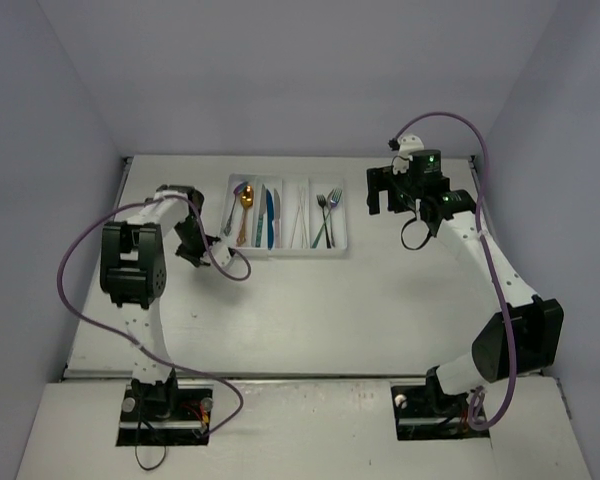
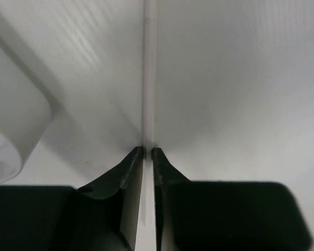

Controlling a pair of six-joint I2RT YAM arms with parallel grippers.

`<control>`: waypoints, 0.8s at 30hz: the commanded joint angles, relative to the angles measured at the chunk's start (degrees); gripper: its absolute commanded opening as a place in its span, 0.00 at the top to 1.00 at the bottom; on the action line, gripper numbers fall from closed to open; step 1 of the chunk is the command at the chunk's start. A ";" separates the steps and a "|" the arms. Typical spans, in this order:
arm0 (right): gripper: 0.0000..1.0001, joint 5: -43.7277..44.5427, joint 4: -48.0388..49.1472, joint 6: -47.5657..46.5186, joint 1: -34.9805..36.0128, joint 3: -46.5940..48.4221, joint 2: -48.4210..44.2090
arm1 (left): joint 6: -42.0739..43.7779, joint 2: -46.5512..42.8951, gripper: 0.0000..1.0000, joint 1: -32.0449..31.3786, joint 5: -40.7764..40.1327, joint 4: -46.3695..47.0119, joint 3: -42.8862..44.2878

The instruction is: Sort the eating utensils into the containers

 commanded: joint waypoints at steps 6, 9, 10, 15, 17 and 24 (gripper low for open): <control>0.00 -0.80 2.55 -0.14 -0.49 0.28 -4.78 | -9.15 -15.21 0.95 -6.41 2.31 12.80 -15.60; 0.00 -0.64 2.55 -0.36 -0.49 0.13 -5.42 | -9.80 -17.84 0.99 -8.11 1.68 13.12 -18.32; 0.00 -0.64 2.51 -0.38 -0.49 0.13 -5.59 | -9.96 -19.02 1.00 -8.81 1.68 13.09 -19.24; 0.00 -0.64 2.46 -0.23 -0.49 0.19 -5.94 | -13.24 -27.22 1.00 -13.14 4.08 13.00 -22.24; 0.00 -0.55 2.46 -0.21 -0.49 0.21 -5.97 | -15.95 -29.23 1.00 -15.81 5.42 13.12 -22.03; 0.00 -0.20 2.46 0.05 -0.67 0.30 -6.32 | -42.02 -36.08 1.00 -25.32 14.08 13.12 -14.68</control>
